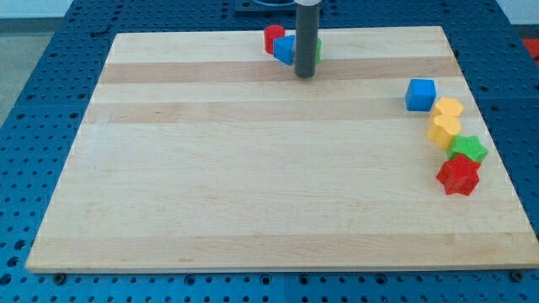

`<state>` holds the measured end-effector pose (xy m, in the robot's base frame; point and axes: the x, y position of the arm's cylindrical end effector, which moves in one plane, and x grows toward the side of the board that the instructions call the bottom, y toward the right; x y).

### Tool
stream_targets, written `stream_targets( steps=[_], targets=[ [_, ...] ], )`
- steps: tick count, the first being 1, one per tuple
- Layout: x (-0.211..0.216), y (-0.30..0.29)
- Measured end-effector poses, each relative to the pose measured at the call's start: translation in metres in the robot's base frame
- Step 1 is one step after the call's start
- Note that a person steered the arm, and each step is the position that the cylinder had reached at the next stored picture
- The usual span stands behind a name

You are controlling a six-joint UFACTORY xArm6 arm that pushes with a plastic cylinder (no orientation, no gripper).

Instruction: Push yellow hexagon and blue cube left a bit

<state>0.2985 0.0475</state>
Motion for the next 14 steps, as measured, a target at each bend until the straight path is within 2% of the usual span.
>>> stream_targets(
  steps=[3,4,5,6,7,8,9,10,12,14],
  targets=[
    [-0.063,0.018],
    [-0.057,0.019],
    [-0.051,0.066],
    [-0.051,0.142],
    [-0.023,0.22],
    [0.037,0.273],
    [0.102,0.289],
    [0.142,0.288],
    [0.119,0.245],
    [0.081,0.169]
  ],
)
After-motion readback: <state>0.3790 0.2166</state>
